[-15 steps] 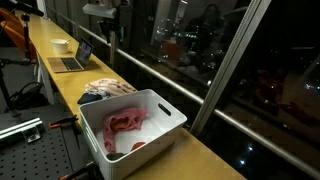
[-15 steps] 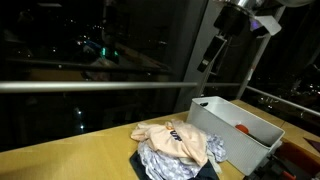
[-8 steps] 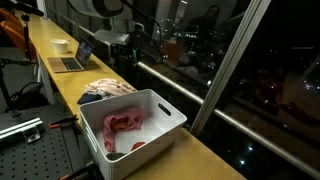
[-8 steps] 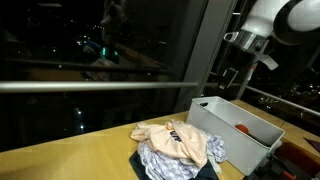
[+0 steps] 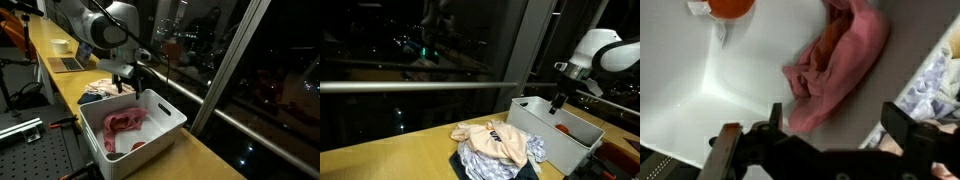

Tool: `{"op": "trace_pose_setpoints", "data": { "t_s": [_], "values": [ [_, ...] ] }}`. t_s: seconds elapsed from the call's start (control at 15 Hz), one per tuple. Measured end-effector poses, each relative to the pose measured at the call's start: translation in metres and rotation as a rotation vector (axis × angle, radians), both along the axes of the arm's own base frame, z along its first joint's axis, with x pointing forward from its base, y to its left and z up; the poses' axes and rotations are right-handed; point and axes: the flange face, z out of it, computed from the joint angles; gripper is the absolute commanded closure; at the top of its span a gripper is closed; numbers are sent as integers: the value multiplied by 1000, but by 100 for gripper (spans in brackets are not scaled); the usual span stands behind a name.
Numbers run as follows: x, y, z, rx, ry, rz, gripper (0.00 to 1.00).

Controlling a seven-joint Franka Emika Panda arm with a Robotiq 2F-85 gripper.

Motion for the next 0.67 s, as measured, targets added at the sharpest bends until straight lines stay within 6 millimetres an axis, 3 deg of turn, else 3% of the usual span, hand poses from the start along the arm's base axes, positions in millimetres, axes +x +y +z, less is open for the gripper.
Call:
{"op": "trace_pose_setpoints", "data": {
  "t_s": [0.27, 0.67],
  "values": [
    [-4, -24, -42, 15, 33, -14, 0],
    [-7, -43, -104, 67, 82, -27, 0]
  ]
}}
